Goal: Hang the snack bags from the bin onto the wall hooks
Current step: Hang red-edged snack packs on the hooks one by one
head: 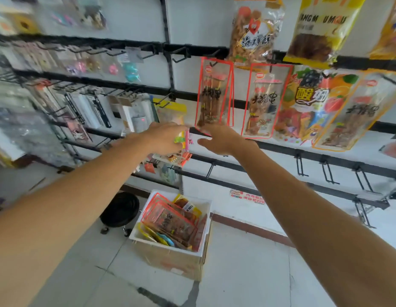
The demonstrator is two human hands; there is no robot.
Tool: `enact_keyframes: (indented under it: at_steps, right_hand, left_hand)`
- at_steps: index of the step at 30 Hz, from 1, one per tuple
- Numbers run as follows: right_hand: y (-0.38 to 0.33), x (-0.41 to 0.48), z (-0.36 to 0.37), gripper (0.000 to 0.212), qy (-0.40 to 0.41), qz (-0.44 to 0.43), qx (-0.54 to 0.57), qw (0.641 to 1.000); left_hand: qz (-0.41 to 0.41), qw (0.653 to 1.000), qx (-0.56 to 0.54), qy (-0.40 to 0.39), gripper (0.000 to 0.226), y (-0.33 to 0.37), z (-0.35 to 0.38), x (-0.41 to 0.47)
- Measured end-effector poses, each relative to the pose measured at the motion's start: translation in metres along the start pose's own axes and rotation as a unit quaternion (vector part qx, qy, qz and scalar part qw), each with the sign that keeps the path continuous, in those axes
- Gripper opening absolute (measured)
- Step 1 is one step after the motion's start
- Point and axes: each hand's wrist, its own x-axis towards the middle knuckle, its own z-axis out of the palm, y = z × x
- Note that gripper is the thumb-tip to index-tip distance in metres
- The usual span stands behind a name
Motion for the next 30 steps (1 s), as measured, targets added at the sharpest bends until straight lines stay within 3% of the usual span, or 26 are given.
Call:
enact_keyframes:
  at_steps: [8, 15, 30]
  right_hand:
    - [-0.049, 0.028, 0.072, 0.051, -0.104, -0.040, 0.020, 0.994]
    - [-0.075, 0.065, 0.149, 0.053, -0.184, -0.047, 0.020, 0.982]
    - [-0.046, 0.133, 0.316, 0.052, -0.325, -0.001, 0.037, 0.945]
  left_hand:
    - [-0.053, 0.997, -0.051, -0.037, 0.053, -0.060, 0.056, -0.045]
    - [-0.083, 0.983, -0.117, -0.118, 0.058, -0.120, 0.135, -0.039]
    - [-0.109, 0.952, -0.208, -0.198, 0.049, -0.184, 0.303, 0.005]
